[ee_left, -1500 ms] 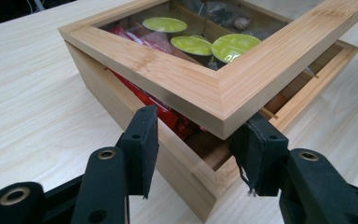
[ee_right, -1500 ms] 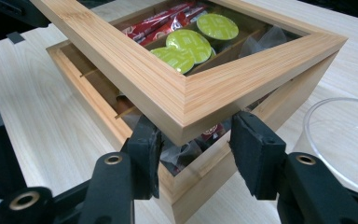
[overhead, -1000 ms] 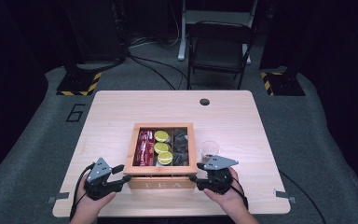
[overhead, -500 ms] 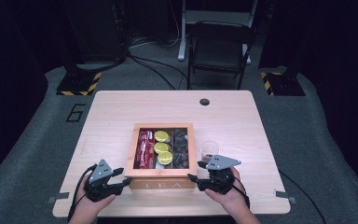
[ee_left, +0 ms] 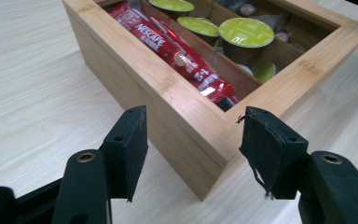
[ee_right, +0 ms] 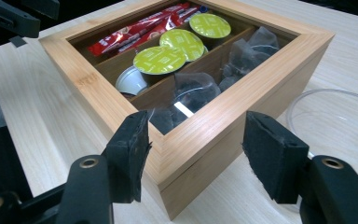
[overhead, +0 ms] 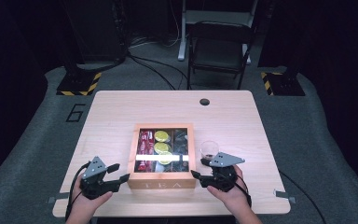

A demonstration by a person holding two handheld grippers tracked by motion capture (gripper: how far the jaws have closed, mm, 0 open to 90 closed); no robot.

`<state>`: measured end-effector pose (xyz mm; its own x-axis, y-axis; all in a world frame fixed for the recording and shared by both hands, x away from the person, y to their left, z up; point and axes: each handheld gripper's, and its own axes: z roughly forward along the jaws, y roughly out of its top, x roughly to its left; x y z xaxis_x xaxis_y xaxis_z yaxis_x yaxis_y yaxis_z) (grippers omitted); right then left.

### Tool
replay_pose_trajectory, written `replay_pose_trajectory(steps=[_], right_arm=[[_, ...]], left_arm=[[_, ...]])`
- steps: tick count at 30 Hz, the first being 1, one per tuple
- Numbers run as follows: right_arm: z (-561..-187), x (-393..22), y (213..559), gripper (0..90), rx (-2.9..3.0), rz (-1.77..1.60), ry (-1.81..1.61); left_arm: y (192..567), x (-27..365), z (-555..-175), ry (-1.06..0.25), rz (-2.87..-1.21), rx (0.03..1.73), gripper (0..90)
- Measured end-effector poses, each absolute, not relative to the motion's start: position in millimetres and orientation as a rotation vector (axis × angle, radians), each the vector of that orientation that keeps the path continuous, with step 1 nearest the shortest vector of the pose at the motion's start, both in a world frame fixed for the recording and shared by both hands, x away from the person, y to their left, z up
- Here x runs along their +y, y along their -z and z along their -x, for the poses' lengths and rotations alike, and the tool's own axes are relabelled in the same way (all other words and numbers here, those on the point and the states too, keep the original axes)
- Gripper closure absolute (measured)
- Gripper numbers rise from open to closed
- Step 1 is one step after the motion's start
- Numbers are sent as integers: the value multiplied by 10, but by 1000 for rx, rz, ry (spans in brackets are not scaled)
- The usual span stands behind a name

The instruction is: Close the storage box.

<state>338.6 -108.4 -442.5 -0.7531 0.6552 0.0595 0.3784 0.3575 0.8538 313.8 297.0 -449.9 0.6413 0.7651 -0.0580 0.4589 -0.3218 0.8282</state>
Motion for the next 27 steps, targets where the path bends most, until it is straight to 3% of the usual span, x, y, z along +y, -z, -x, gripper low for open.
replay_pose_trajectory(steps=[27], right_arm=[[-3531, -1388, 4393, 408, 2197, -1077, -1324]], left_arm=[[4505, 3316, -3372, -537, -1854, 1123, 404]])
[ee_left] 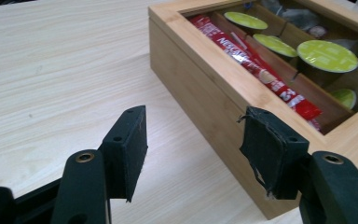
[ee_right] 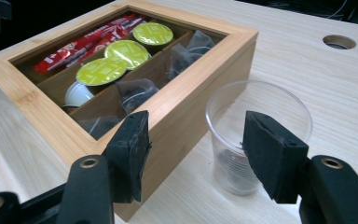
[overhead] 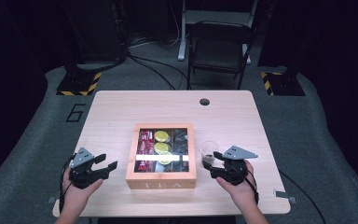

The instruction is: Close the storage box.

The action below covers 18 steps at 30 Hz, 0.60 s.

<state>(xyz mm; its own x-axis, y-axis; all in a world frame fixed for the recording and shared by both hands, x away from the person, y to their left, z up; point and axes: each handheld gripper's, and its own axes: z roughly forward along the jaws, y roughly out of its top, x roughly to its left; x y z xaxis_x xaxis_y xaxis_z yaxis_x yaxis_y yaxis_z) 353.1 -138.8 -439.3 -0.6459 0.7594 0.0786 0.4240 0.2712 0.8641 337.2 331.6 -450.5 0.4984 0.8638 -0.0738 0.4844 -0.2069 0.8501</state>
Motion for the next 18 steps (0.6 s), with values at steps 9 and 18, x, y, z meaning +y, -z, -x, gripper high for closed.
replay_pose_trajectory(steps=[9, 18], right_arm=[[-3549, -1458, 4434, 410, 2179, -1093, -1307], [-3541, -1535, 4456, 411, 2155, -1121, -1291]], left_arm=[[4600, 3427, -3443, -540, -1862, 1176, 404], [4637, 3466, -3501, -549, -1851, 1191, 403]])
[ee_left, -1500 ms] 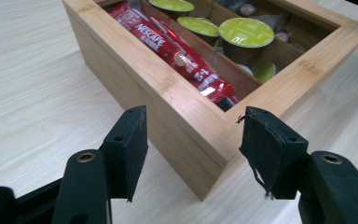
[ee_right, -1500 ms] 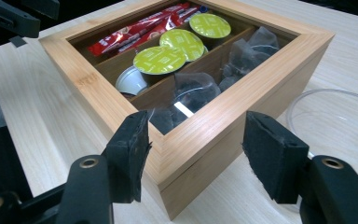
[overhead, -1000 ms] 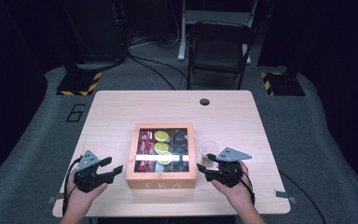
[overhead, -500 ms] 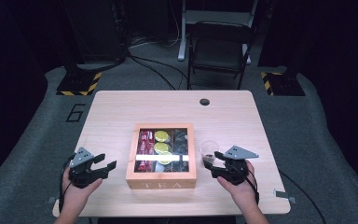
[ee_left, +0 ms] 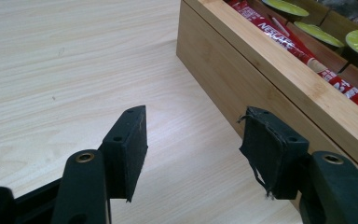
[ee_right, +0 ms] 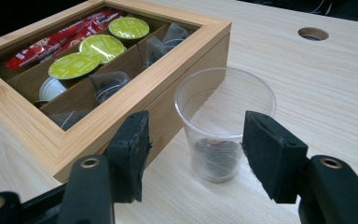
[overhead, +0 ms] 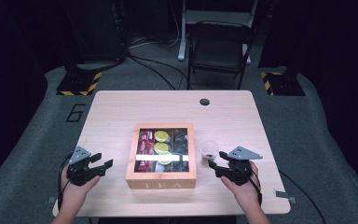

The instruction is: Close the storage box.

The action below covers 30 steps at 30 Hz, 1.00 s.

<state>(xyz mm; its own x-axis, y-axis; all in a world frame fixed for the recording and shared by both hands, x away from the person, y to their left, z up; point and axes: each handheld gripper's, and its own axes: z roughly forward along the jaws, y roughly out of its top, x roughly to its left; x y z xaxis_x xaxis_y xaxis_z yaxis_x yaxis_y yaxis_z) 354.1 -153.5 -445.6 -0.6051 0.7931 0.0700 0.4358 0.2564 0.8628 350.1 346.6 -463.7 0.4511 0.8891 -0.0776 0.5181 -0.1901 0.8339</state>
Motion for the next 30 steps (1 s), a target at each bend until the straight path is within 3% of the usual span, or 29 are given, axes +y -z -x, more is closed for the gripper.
replay_pose_trajectory(steps=[30], right_arm=[[-3497, -1748, 4599, 418, 2142, -1219, -1189]], left_arm=[[4750, 3367, -3670, -521, -1930, 1187, 403]])
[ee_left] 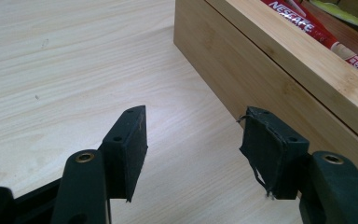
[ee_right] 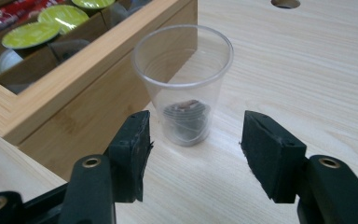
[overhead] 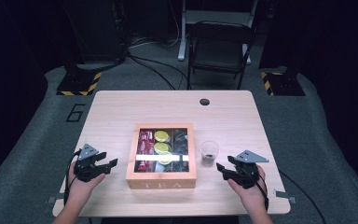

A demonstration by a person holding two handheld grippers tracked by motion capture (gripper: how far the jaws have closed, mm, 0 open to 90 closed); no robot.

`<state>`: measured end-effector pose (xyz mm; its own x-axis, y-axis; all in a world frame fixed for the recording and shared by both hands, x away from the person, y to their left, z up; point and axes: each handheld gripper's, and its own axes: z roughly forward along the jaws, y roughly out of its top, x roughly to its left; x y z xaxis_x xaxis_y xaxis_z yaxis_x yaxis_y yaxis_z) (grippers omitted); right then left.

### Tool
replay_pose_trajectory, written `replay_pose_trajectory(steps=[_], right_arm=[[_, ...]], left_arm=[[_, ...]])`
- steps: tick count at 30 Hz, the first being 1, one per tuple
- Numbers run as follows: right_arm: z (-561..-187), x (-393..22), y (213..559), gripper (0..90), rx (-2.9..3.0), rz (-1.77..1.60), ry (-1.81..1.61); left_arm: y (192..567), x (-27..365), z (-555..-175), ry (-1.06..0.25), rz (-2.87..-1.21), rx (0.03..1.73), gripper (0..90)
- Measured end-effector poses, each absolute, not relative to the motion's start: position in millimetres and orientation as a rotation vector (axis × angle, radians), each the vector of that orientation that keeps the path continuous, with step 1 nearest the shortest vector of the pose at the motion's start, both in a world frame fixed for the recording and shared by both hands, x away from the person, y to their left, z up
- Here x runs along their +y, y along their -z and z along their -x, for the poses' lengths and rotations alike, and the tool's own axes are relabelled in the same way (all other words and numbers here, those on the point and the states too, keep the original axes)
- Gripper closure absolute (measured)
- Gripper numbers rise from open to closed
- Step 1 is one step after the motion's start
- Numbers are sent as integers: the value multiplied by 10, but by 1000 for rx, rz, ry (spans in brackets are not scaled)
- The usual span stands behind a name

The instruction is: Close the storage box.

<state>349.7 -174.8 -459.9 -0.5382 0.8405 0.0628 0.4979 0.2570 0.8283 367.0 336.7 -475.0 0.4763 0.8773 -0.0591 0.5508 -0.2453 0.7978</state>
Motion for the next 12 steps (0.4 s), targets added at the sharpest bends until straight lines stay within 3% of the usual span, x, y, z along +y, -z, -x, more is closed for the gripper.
replay_pose_trajectory(steps=[12], right_arm=[[-3425, -1689, 4521, 425, 2115, -1161, -1221]], left_arm=[[4752, 3344, -3675, -514, -1939, 1185, 400]])
